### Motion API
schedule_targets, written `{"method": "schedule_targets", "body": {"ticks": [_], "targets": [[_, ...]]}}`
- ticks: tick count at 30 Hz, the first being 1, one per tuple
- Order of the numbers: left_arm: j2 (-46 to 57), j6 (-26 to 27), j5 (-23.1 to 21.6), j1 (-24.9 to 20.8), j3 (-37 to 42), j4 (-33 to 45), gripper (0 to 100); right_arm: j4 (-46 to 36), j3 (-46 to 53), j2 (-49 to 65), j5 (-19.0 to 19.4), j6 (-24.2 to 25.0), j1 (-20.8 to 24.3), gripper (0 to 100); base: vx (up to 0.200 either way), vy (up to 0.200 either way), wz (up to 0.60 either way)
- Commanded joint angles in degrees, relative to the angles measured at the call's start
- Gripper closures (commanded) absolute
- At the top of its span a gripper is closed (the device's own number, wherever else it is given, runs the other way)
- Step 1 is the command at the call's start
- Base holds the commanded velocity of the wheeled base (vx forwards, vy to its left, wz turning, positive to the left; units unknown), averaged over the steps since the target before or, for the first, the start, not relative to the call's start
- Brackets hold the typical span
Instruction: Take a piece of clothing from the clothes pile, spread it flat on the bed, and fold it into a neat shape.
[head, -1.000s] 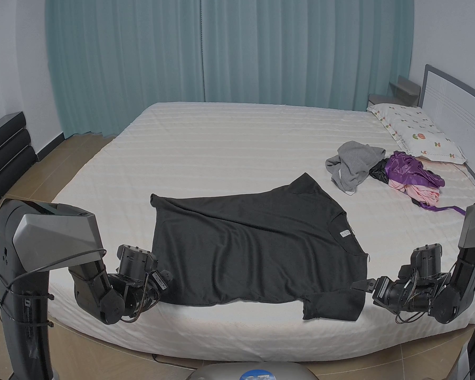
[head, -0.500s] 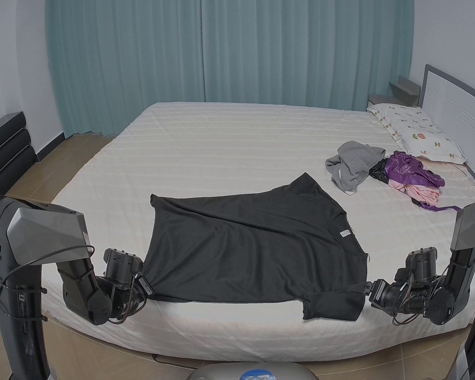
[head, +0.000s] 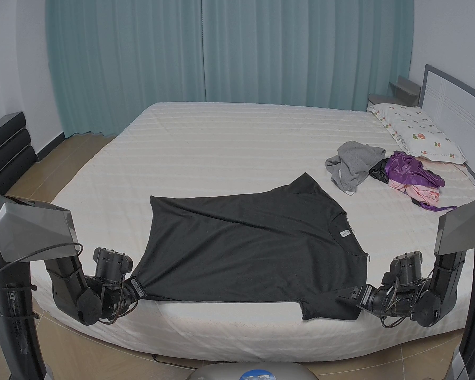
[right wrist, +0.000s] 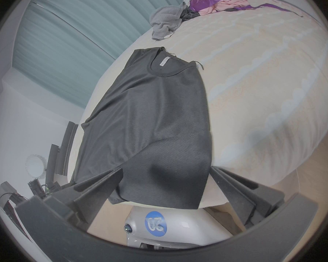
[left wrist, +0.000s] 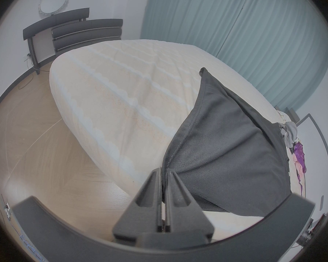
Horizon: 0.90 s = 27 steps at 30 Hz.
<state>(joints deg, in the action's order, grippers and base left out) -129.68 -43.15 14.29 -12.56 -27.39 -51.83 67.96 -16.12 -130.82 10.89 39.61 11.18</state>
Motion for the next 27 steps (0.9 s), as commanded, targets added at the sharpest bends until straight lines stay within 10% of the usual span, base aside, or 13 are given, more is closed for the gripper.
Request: {"method": "schedule_targets", "body": {"ticks": [1,4,5,27], "targets": [[0.4,0.0,0.0,0.4,0.1,0.0,100,0.1,-0.6,-1.8,-1.1,-0.2,0.8,0,0.0,0.0,0.0],[0.3,0.1,0.0,1.0,0.1,-0.1,100,0.1,-0.7,-2.1,-1.2,-0.2,1.2,0,0.0,0.0,0.0],[0.3,0.3,0.0,1.0,0.1,-0.1,100,0.0,-0.8,-2.1,-1.2,-0.2,1.1,100,0.0,0.0,0.0],[5.0,6.2,-0.1,3.4,3.8,0.5,100,0.9,13.4,8.6,5.5,-5.9,-1.4,100,0.0,0.0,0.0]]}}
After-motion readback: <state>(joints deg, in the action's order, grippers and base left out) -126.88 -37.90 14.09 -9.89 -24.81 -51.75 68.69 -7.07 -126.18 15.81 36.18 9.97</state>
